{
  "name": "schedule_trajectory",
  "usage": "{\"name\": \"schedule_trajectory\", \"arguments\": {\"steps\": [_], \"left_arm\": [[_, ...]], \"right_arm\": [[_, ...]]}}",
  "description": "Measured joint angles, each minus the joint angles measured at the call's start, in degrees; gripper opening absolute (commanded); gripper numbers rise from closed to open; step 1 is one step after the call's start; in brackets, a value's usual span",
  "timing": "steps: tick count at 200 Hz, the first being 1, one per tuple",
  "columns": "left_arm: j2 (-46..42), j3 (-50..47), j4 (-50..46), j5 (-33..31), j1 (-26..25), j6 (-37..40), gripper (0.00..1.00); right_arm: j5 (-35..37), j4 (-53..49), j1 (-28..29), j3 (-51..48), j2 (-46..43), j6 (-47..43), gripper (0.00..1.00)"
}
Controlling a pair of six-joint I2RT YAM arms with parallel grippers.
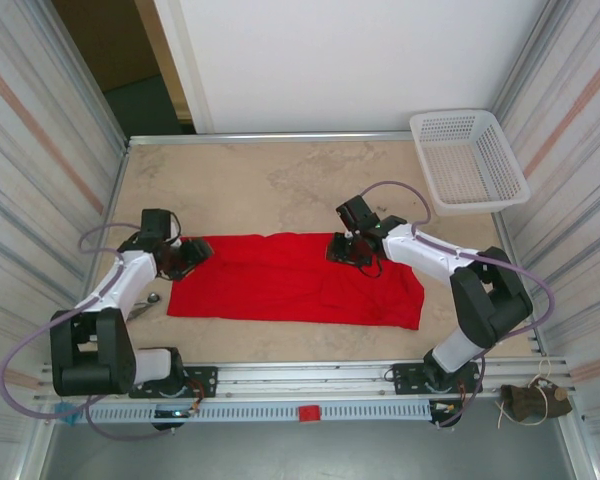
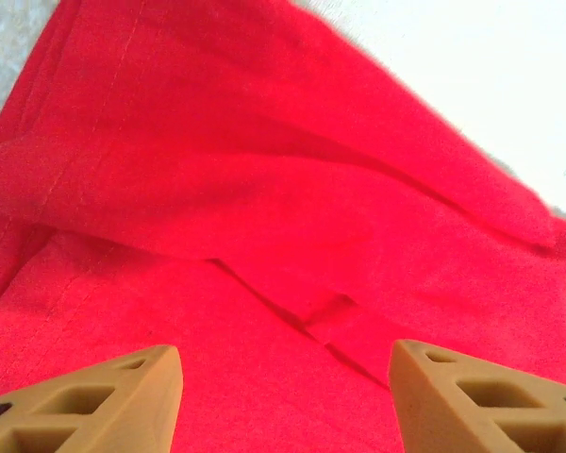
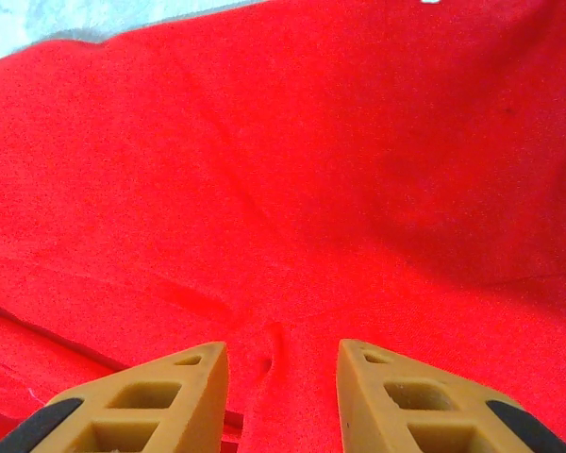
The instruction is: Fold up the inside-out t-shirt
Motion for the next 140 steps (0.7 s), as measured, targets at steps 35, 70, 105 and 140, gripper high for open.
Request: {"name": "schedule_trajectory", "arguments": {"steps": [35,70,105,140], "left_arm": [[8.5,7.23,3.61,1.4,-1.07,-1.79,0.6],[16.59,9.81,8.37,1.18,-2.8,-3.17,0.6],[14.8,2.05,9.44,-0.31,-2.49,-4.55,0.6],[12.28,2.69,9.01,-0.55,-1.09,-4.07,0.61]], "right_arm": [[0.09,-0.46,-1.29,0.07,0.0,-0.02,0.34],[0.68,-0.48,-4.44,-1.05,-1.31,-0.04,0.34],[1.36,-1.07,-6.4,-7.61,-7.15,0.02,0.34],[1.27,-1.99,-5.7,-11.8,-11.17,0.52,0.35]]}}
